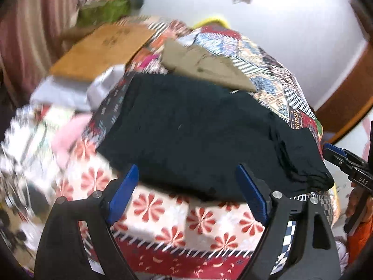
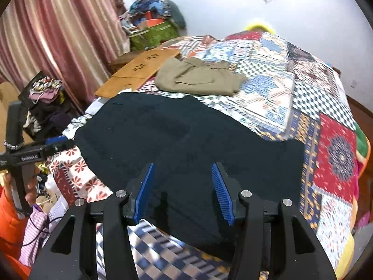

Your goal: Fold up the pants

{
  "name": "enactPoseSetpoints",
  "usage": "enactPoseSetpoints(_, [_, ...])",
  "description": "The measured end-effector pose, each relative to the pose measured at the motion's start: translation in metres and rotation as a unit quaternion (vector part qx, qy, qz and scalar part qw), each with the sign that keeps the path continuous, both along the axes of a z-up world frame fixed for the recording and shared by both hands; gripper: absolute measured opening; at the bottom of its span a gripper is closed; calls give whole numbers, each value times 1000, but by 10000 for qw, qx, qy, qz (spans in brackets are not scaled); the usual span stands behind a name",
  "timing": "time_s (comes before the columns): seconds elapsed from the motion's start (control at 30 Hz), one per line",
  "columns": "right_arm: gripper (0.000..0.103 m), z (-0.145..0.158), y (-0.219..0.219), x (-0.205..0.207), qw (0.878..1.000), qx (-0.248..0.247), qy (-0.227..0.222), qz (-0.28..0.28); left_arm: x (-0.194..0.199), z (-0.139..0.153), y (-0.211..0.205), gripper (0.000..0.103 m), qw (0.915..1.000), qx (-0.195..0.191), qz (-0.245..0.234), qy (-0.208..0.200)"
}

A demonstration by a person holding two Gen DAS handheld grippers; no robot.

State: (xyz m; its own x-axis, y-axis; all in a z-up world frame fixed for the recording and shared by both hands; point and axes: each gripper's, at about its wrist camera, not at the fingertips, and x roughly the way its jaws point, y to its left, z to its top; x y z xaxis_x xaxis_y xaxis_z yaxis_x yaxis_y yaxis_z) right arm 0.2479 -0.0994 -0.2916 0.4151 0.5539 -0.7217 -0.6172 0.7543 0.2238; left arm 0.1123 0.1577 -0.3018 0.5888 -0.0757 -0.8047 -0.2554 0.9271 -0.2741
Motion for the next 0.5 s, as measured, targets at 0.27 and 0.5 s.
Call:
enactPoseSetpoints(0.27, [48,-15,30,2,9995,-223,50,200,1,-45,20,86,9941,-996,245,346])
enactPoseSetpoints(0.5, [48,-40,34,10,9978,-528,350,192,20,-61,33,86,9866,-1552,448,220])
